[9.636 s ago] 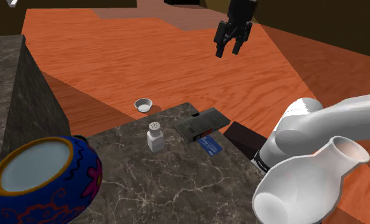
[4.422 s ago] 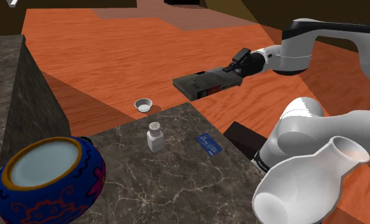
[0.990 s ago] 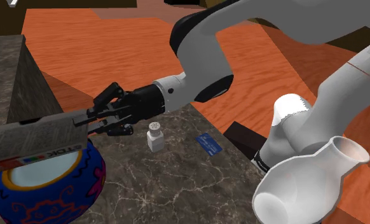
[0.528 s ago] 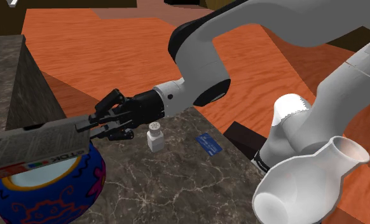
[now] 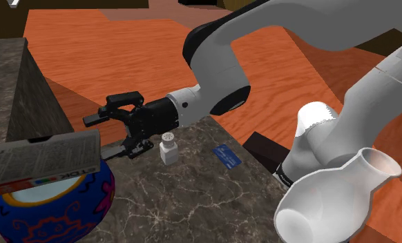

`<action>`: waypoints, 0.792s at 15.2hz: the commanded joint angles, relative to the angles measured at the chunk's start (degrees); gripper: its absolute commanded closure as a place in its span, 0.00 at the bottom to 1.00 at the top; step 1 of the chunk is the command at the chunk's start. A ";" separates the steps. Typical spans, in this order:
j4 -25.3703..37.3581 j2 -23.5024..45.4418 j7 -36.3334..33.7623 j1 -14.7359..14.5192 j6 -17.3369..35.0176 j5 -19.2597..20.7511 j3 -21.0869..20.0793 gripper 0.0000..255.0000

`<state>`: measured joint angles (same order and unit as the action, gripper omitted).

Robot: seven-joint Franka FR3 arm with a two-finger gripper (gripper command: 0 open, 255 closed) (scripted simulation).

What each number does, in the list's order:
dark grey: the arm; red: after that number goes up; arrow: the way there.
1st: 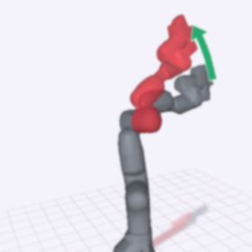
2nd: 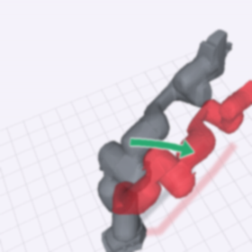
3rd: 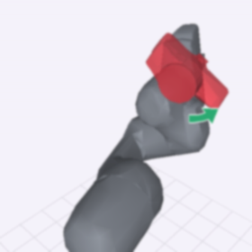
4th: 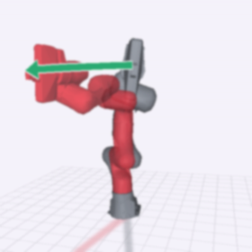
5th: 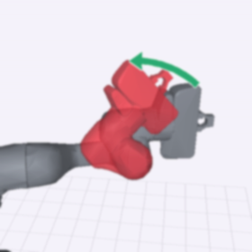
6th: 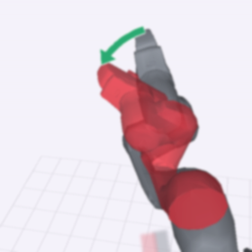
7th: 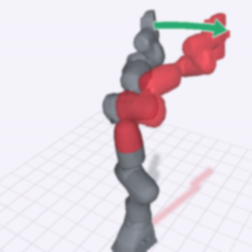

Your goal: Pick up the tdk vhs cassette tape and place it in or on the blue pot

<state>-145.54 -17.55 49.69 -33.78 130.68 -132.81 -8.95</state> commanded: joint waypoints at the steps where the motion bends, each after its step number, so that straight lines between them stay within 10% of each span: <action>1: -2.01 -2.05 -0.82 0.30 -0.69 1.22 0.80 0.00; 12: -7.39 -7.84 -3.25 1.22 -2.46 5.13 3.29 0.00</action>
